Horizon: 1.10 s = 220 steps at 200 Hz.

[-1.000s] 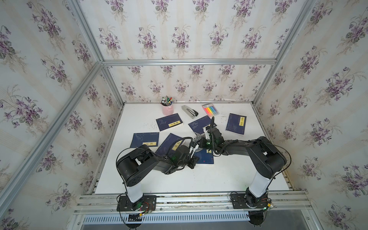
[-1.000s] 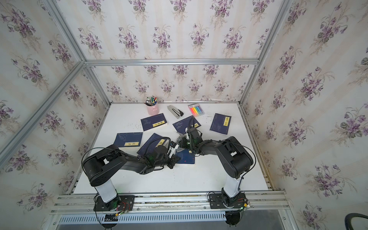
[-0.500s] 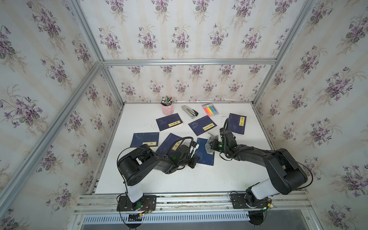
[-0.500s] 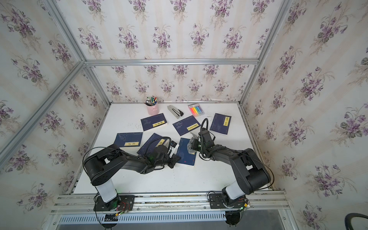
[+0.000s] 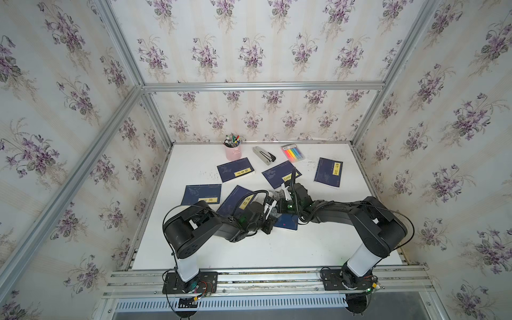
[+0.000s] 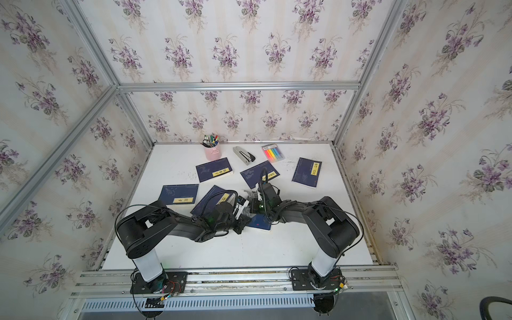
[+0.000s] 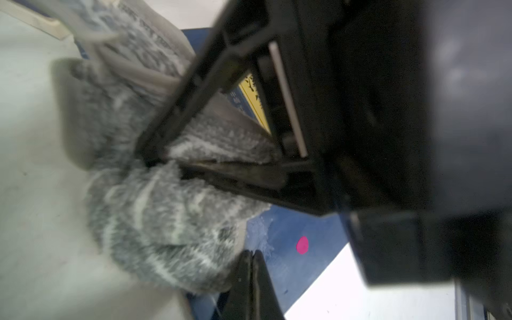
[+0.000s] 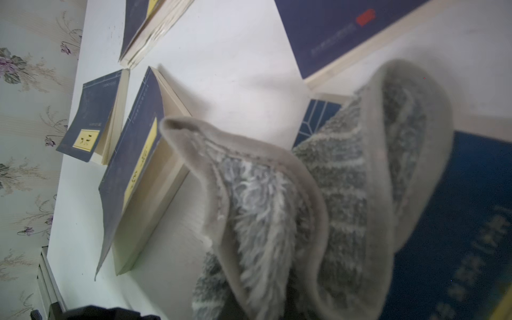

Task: Wipe the cover of the book
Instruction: Wipe the dirt from the cover of the book.

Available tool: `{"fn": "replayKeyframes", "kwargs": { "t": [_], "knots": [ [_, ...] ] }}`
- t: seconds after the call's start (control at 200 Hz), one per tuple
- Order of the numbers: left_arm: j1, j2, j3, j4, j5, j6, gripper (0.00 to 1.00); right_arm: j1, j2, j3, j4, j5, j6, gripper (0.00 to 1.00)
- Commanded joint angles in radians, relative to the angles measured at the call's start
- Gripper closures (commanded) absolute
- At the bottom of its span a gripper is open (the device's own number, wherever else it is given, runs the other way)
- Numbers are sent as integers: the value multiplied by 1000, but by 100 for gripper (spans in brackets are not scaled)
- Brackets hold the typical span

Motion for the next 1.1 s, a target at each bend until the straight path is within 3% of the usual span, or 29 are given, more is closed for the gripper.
{"fn": "replayKeyframes", "kwargs": {
  "t": [0.0,0.24,0.47,0.59,0.804,0.944,1.094],
  "knots": [
    [4,13,-29,-347,-94,1,100,-33,-49,-70,-41,36,26,100],
    [3,41,-15,-333,-74,-1,100,-189,-267,-217,-137,84,14,100],
    [3,57,-3,-323,-57,-4,100,-199,-371,-212,-195,90,2,100],
    [3,54,-3,-319,-54,-5,100,-171,-382,-211,-147,33,25,100],
    [3,52,10,-328,-62,-3,100,8,-314,-158,-97,54,54,100],
    [3,56,19,-336,-63,-5,100,31,-232,-176,-38,19,101,100],
    [3,57,19,-342,-69,-2,100,29,-219,-211,-101,49,106,100]
  ]
}}
